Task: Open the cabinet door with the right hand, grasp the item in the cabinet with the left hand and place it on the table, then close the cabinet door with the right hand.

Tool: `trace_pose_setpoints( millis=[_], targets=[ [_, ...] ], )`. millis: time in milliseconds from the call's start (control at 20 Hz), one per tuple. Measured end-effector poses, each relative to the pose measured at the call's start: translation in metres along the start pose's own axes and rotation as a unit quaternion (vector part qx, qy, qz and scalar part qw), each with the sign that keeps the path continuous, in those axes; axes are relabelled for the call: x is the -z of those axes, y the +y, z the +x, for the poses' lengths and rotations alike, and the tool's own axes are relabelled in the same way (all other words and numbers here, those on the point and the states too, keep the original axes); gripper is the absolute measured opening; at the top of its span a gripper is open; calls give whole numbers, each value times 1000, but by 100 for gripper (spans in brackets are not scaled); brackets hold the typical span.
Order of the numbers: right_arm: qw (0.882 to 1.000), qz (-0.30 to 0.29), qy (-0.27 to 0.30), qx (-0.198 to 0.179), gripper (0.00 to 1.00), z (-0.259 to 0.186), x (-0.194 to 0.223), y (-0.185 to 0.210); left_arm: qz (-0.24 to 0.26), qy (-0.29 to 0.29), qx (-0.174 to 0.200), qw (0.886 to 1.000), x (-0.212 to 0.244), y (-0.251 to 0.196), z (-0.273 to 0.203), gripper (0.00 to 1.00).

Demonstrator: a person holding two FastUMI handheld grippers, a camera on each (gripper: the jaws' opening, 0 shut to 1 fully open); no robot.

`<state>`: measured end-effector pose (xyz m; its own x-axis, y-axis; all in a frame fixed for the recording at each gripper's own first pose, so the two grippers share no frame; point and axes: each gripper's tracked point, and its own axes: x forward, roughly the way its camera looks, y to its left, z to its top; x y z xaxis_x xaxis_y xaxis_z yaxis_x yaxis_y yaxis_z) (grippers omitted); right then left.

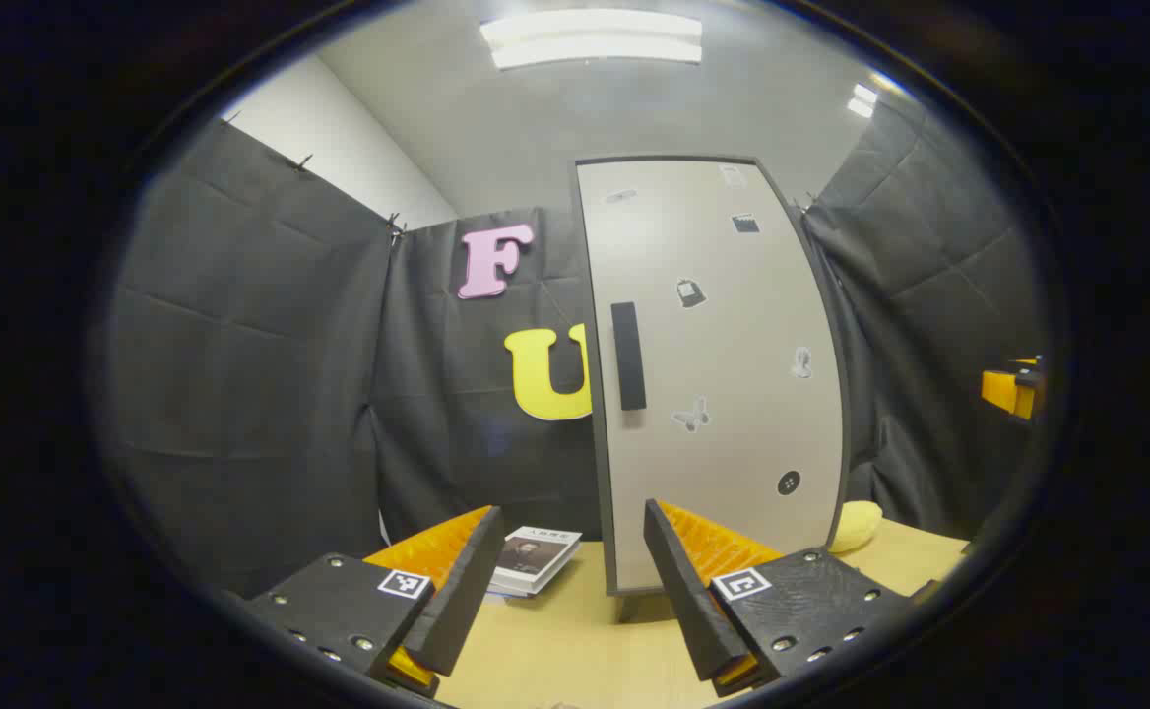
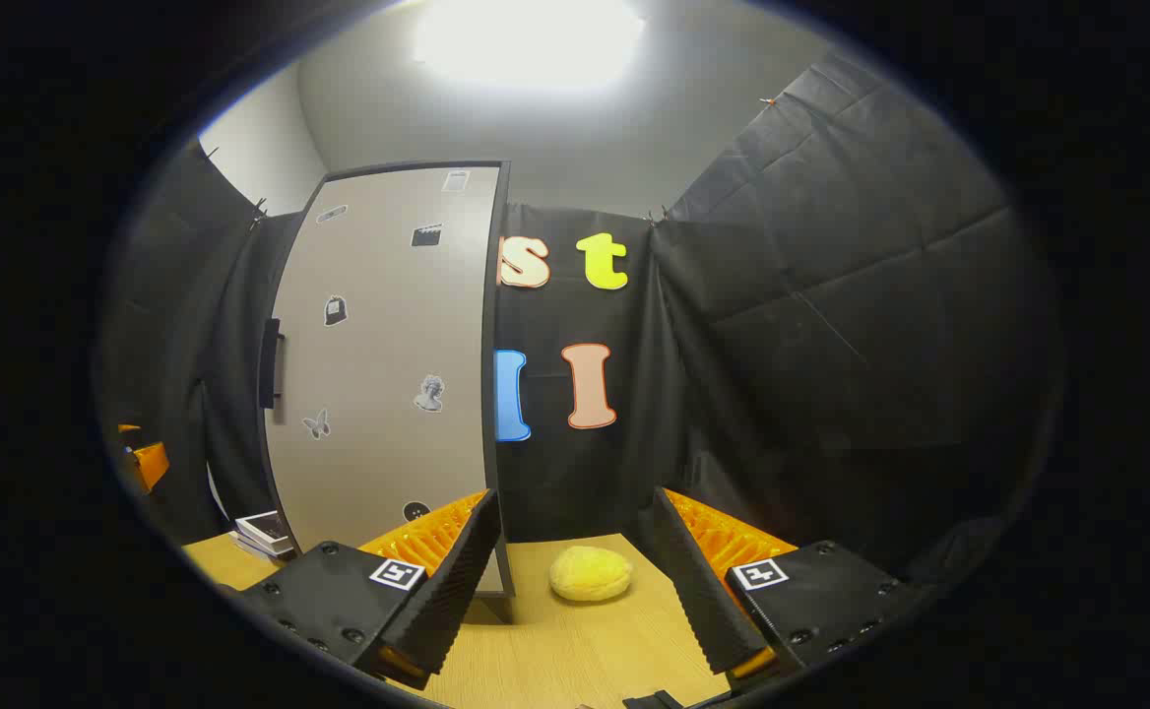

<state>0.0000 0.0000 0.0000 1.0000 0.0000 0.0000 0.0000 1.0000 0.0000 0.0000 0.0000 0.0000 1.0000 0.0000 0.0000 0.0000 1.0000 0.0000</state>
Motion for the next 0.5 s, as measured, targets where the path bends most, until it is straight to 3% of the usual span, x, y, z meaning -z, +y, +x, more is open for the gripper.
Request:
trace_pose_setpoints(
  millis=[50,500],
  targets=[
    [1000,0,0,1,94,0,1,-1,0,1,0,1000,1,0,1,88],
    [1000,-1,7,-9,97,4,6,4,5,-3,-3,1000,-1,-2,3,88]
  ],
)
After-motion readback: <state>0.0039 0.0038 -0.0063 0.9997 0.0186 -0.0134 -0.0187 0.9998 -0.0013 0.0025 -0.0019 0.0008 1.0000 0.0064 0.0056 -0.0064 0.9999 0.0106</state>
